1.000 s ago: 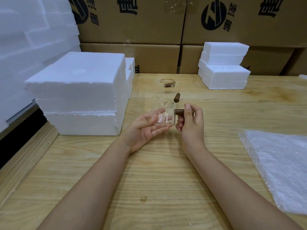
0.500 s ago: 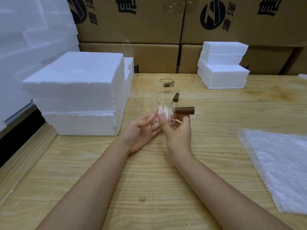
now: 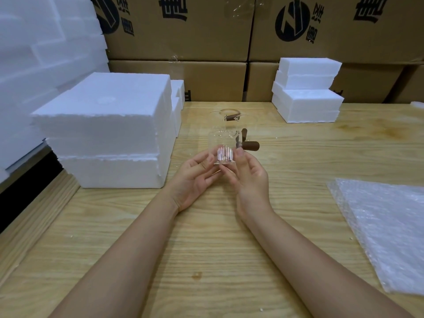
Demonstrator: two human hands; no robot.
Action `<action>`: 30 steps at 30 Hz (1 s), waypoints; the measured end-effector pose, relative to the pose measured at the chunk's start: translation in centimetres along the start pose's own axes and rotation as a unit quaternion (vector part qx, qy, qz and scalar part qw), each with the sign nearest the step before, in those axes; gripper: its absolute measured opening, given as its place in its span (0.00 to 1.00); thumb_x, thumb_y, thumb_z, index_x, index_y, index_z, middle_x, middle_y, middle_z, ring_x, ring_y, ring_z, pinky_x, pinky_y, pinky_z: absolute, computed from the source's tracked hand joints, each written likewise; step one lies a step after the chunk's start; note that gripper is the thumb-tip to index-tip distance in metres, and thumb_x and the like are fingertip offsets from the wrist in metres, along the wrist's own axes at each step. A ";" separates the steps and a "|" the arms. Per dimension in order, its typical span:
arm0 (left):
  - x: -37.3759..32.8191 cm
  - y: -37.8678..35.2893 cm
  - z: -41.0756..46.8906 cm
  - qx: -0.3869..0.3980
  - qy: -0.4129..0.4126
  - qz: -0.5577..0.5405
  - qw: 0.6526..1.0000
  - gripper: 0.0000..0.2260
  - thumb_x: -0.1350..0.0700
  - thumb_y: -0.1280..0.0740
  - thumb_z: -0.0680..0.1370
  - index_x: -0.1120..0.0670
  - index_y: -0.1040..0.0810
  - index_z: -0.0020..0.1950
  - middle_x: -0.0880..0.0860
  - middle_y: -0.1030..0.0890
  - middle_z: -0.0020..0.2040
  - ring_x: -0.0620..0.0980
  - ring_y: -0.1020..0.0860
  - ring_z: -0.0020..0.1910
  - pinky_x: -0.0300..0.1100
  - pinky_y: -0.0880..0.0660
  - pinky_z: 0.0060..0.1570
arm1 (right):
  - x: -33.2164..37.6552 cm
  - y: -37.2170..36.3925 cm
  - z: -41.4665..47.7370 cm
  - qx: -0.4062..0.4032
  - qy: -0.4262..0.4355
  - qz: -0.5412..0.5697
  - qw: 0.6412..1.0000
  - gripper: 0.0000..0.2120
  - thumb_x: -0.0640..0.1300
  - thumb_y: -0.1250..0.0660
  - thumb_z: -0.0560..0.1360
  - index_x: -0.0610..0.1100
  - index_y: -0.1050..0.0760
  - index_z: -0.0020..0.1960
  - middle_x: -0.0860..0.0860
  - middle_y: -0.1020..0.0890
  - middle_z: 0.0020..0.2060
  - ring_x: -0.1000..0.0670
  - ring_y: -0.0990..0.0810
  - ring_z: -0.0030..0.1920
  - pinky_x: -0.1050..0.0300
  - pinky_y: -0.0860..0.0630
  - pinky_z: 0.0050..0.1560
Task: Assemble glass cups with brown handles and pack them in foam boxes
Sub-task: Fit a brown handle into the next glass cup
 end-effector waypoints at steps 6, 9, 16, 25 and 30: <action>0.1 0.0 0.1 -0.009 -0.019 0.023 1.000 0.39 0.45 0.18 0.59 0.58 0.25 0.65 0.56 0.20 0.61 0.51 0.22 0.62 0.42 0.26 0.62 | 0.2 -0.1 0.0 -0.053 0.060 -0.045 0.996 0.21 0.55 0.30 0.65 0.44 0.30 0.51 0.46 0.21 0.48 0.54 0.17 0.44 0.52 0.20 0.53; 0.1 0.0 0.0 -0.020 -0.031 0.022 0.999 0.39 0.47 0.18 0.60 0.60 0.27 0.67 0.54 0.20 0.62 0.51 0.23 0.64 0.40 0.25 0.61 | 0.6 0.1 -0.3 -0.051 0.115 -0.104 0.987 0.17 0.54 0.30 0.68 0.50 0.30 0.52 0.46 0.25 0.50 0.49 0.20 0.50 0.48 0.21 0.55; 0.1 -0.3 -0.1 -0.057 -0.061 0.078 0.993 0.42 0.44 0.16 0.52 0.56 0.25 0.62 0.51 0.17 0.58 0.48 0.21 0.61 0.38 0.24 0.57 | 0.5 0.0 -0.3 0.003 0.156 -0.134 0.979 0.22 0.37 0.26 0.69 0.53 0.32 0.54 0.52 0.28 0.49 0.58 0.21 0.46 0.69 0.26 0.44; 0.6 -0.2 0.2 -0.045 -0.012 0.050 0.998 0.28 0.45 0.25 0.66 0.57 0.23 0.62 0.51 0.18 0.58 0.50 0.21 0.60 0.44 0.28 0.65 | 0.5 0.2 0.6 -0.002 0.041 0.013 0.999 0.13 0.45 0.32 0.72 0.47 0.29 0.55 0.44 0.25 0.57 0.51 0.19 0.53 0.53 0.20 0.51; 0.7 -0.3 0.3 -0.060 -0.044 0.053 0.996 0.18 0.55 0.33 0.71 0.56 0.23 0.61 0.53 0.19 0.60 0.48 0.21 0.59 0.42 0.25 0.62 | 0.3 0.3 0.9 -0.002 0.002 0.048 0.999 0.12 0.48 0.33 0.74 0.49 0.31 0.55 0.44 0.21 0.57 0.43 0.20 0.58 0.53 0.21 0.49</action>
Point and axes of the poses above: each hand's wrist, its own z-axis towards the middle knuckle, its own y-axis out of the back of the hand, x = y × z, the point moved 2 cm from there along z, towards the middle knuckle
